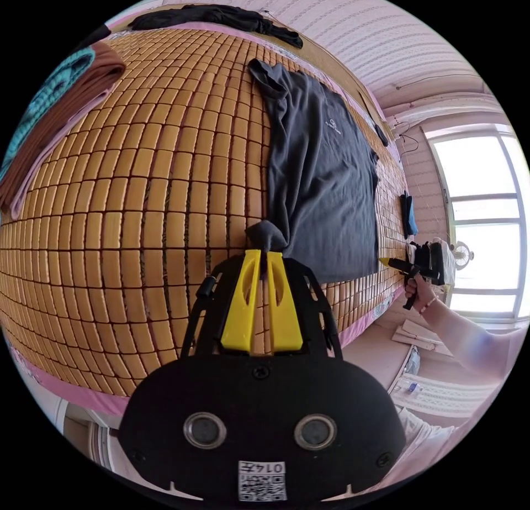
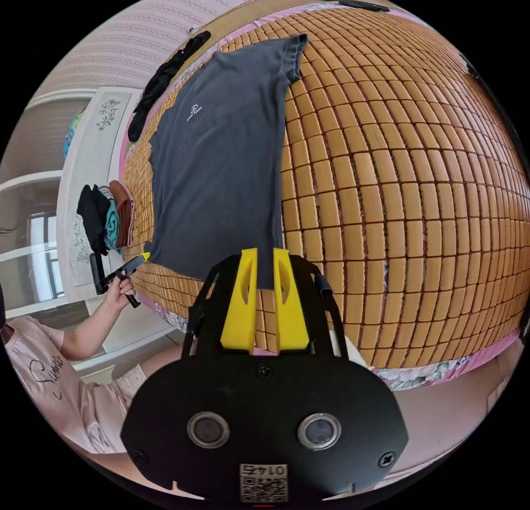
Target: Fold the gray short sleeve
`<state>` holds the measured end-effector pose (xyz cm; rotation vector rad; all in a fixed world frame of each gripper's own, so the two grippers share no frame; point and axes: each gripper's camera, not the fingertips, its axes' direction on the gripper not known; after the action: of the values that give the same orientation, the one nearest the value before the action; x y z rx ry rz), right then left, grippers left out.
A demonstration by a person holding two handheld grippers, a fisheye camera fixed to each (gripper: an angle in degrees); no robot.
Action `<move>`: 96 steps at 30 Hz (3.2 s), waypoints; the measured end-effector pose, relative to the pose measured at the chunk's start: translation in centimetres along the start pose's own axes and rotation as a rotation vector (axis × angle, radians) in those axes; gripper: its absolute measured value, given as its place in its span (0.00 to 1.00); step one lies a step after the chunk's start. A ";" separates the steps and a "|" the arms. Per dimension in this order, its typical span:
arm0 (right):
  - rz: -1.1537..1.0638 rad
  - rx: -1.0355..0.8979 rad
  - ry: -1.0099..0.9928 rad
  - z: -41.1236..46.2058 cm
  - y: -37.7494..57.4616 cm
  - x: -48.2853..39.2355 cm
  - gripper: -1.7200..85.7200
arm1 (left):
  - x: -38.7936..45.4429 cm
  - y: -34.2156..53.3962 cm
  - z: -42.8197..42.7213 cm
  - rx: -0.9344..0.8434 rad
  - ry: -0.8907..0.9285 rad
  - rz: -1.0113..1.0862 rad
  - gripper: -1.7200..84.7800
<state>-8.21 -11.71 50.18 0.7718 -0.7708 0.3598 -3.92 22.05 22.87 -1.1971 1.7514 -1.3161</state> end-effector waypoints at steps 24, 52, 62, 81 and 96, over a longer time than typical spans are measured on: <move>0.014 -0.109 0.071 -7.7 3.8 -2.4 0.03 | 1.2 6.5 5.5 0.004 -0.232 0.024 0.03; -0.096 -0.216 0.193 -15.9 6.6 -0.6 0.03 | 4.7 15.7 2.1 -0.007 -0.306 0.002 0.06; -0.805 -0.028 -0.112 -7.1 -14.0 -27.6 0.06 | 7.8 7.1 5.2 0.167 -0.298 0.096 0.08; -0.965 -0.240 0.076 5.5 -21.1 -42.0 0.02 | 1.8 5.8 5.6 0.207 -0.182 -0.007 0.05; -0.819 -0.066 0.026 5.3 -17.2 -39.1 0.09 | -2.0 8.0 4.5 0.243 -0.080 -0.089 0.07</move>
<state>-27.73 -27.98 15.43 0.9479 -0.3871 -0.3898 -1.49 22.91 13.86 -1.1827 1.4496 -1.4650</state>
